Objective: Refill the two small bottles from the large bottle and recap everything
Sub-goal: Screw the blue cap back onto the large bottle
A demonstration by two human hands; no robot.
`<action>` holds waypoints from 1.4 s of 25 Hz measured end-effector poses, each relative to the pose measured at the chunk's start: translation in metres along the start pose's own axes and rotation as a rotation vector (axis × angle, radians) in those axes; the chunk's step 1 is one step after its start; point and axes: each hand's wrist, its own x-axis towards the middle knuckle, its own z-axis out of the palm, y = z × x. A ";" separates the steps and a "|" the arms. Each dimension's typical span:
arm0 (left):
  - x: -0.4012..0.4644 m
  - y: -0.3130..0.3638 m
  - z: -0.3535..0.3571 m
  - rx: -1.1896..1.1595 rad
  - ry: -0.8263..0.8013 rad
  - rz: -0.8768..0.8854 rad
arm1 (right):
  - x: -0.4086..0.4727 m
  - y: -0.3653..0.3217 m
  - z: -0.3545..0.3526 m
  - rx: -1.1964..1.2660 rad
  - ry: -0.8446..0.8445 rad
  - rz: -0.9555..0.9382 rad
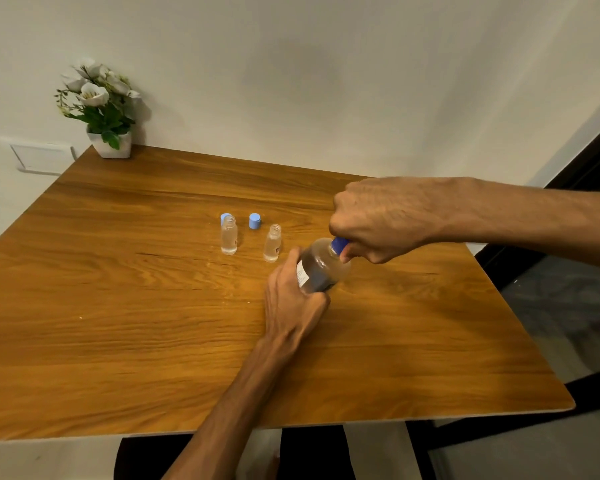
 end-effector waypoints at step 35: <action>-0.002 0.012 -0.012 -0.210 0.118 -0.176 | 0.011 0.015 0.056 -0.277 0.518 0.030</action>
